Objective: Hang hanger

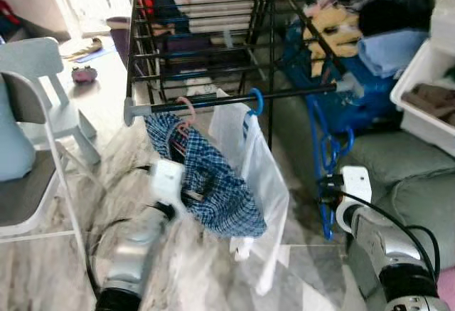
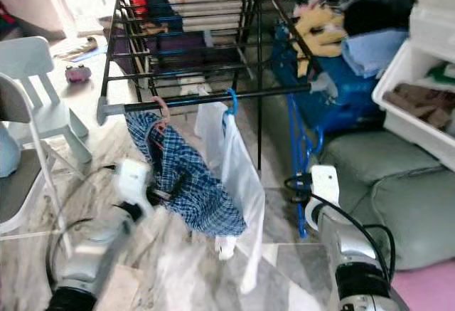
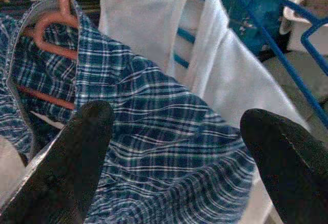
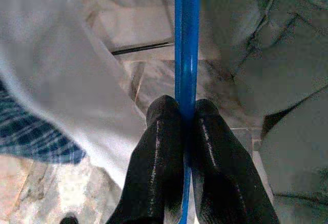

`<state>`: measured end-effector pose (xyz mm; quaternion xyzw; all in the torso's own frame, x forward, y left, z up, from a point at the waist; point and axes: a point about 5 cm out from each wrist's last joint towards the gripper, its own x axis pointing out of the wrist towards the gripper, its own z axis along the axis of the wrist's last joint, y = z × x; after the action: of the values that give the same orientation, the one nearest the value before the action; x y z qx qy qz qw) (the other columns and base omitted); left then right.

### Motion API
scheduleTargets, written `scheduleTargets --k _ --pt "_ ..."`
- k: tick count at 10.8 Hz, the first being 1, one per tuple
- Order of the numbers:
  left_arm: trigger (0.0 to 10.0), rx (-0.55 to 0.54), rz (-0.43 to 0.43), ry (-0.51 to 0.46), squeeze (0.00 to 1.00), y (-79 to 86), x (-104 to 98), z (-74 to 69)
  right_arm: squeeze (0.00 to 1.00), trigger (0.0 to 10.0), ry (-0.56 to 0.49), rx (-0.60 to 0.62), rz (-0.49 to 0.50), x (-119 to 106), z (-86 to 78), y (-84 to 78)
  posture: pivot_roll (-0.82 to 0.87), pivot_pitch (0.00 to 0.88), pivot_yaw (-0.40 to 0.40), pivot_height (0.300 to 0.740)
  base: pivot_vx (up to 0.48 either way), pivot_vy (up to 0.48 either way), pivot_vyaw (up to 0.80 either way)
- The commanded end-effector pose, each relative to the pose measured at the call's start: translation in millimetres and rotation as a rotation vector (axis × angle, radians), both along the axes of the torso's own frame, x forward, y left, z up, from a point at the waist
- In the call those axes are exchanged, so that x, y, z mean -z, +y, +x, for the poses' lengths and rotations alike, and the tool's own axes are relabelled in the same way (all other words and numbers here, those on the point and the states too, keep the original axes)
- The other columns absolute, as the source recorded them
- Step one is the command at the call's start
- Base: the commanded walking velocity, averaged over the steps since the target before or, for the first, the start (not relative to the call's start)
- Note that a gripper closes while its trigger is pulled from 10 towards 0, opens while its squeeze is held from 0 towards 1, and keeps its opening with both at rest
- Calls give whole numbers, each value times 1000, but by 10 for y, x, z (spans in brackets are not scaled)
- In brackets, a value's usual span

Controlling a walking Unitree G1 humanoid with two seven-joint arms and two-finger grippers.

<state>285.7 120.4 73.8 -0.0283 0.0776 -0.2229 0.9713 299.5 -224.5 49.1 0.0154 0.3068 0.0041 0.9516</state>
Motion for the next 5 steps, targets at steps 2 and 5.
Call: scheduleTargets --k 2,5 --pt "10000 2 -7 -37 0 35 -86 10 0 10000 -27 1 -8 -68 30 -30 -148 0 6 740 0 0 0" --pt "10000 -2 -17 -41 0 37 -96 15 0 10000 -29 -14 -11 -92 54 -22 -150 0 4 740 338 0 0"
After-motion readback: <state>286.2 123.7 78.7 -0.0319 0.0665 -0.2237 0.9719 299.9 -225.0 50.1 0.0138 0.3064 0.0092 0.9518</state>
